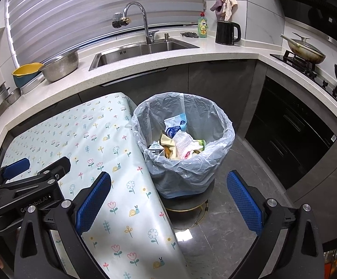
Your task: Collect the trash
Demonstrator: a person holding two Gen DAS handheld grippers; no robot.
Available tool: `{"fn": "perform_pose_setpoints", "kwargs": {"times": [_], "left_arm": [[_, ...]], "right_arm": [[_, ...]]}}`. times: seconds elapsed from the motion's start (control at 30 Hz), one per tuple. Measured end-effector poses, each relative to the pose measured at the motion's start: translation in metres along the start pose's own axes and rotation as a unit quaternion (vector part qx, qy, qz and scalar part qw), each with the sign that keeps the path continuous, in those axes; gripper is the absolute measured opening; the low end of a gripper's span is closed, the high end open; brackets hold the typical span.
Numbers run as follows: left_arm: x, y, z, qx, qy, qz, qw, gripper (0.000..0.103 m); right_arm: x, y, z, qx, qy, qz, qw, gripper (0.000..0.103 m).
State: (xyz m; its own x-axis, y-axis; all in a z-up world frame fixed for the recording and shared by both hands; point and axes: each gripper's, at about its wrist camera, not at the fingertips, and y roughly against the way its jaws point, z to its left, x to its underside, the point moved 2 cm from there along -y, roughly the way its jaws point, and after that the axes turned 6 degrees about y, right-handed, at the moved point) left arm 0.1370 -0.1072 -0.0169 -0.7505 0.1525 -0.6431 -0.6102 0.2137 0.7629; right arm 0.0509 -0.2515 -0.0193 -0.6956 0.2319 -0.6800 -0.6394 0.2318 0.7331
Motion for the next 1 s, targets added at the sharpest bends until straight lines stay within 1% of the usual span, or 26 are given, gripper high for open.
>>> {"fn": "perform_pose_setpoints", "kwargs": {"times": [0.6, 1.0], "left_arm": [[0.0025, 0.0034, -0.002, -0.017, -0.004, -0.013, 0.9998, 0.094], [0.0055, 0.0013, -0.003, -0.019, -0.009, -0.007, 0.9998, 0.094]], "right_arm": [[0.0056, -0.0033, -0.0045, 0.003, -0.001, 0.007, 1.0, 0.096], [0.0078, -0.0038, -0.0049, 0.003, -0.002, 0.008, 1.0, 0.096]]}}
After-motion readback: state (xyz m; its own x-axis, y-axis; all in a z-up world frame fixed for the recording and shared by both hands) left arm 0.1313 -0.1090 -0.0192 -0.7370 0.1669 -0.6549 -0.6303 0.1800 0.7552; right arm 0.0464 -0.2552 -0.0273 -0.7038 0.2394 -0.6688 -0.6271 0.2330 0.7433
